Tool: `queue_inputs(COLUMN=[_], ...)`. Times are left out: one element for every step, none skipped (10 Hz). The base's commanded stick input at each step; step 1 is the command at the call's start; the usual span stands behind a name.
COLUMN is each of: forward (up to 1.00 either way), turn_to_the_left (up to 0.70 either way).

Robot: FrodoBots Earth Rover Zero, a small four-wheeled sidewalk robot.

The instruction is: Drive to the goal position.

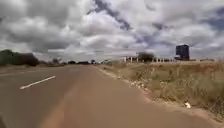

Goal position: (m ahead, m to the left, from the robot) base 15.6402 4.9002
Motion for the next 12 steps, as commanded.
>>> queue_inputs(forward=[0.85,0.85,0.85,0.85,0.85,0.85,0.85,0.85,0.85,0.85,0.85,0.85], turn_to_the_left=[0.00,0.00,0.00,0.00,0.00,0.00,0.00,0.00,0.00,0.00,0.00,0.00])
